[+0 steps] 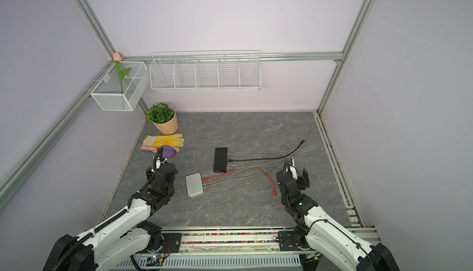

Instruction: Insert the plug into the switch port

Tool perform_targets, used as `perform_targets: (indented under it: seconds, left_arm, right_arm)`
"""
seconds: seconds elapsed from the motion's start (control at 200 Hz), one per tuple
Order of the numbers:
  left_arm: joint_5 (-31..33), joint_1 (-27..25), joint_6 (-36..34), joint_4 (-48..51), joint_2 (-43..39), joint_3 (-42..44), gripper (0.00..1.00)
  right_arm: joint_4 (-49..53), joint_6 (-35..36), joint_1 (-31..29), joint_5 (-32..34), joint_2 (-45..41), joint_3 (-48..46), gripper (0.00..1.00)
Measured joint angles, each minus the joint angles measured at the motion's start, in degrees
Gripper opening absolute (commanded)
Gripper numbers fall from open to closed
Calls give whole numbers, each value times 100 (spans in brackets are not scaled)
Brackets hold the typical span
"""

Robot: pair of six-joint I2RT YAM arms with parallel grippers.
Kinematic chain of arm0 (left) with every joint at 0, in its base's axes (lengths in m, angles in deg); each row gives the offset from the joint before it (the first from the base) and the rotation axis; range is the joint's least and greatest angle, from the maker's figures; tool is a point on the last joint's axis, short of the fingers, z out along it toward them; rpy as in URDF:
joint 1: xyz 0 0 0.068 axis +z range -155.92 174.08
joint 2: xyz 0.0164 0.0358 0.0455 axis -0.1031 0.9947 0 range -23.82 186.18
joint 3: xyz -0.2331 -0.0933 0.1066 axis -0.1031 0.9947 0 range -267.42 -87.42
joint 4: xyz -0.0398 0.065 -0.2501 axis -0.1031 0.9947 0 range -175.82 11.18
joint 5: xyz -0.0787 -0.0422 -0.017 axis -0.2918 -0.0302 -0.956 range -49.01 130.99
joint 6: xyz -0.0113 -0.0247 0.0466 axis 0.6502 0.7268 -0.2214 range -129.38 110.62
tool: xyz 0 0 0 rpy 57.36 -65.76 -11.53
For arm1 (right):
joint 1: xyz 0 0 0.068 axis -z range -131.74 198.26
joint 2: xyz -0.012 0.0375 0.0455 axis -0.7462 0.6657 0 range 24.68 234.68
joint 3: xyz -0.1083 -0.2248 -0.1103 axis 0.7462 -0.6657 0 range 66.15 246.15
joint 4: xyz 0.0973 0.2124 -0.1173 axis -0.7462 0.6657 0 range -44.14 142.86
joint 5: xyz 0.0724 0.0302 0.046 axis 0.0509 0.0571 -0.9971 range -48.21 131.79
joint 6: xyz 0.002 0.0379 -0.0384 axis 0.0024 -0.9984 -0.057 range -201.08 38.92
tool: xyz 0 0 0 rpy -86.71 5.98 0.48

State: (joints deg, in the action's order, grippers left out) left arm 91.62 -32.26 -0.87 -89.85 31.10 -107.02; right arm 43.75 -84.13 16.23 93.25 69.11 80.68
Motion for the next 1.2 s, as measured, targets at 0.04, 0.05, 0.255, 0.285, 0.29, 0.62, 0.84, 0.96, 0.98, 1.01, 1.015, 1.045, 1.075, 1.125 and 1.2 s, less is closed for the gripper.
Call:
perform_targets:
  seconds: [0.04,0.05,0.255,0.285,0.29,0.62,0.84,0.96,0.98,1.01,1.015,1.045,1.075,1.125,1.2]
  left_arm:
    - [22,0,-2,-44,13,2,76]
    - [28,0,4,-59,15,4,78]
    - [170,0,-46,-402,55,83,99]
    - [190,0,-66,-455,59,101,99]
    - [195,0,-66,-470,61,105,99]
    - [354,87,-190,-1102,70,299,99]
    - [232,341,-280,-1585,214,378,99]
    - [83,514,-297,-1746,304,378,99]
    - [63,540,-299,-1777,317,378,99]
    - [39,570,-299,-1827,339,378,99]
    - [35,579,-299,-1838,341,378,99]
    - [24,601,-299,-1880,358,378,99]
    - [7,625,-302,-1932,378,380,99]
    - [-9,654,-302,-2024,411,385,99]
    - [-7,680,-323,-2212,459,420,99]
  right_arm:
    - [-57,9,66,-39,-28,-9,88]
    - [-70,11,85,-52,-31,-9,88]
    - [-396,24,507,-210,31,-39,88]
    - [-457,33,562,-245,68,-39,89]
    - [-463,33,566,-249,72,-39,89]
    - [-1394,295,699,-472,669,-103,89]
    - [-2223,623,761,-638,1331,-125,88]
    - [-2608,774,804,-745,1720,-122,88]
    - [-2675,791,815,-761,1777,-122,89]
    - [-2782,822,831,-789,1864,-122,89]
    - [-2791,824,833,-789,1873,-122,88]
    - [-2879,844,841,-802,1941,-122,88]
    - [-2966,863,855,-809,1993,-122,89]
    - [-3115,887,881,-835,2052,-122,89]
    - [-3357,911,949,-907,2070,-125,88]
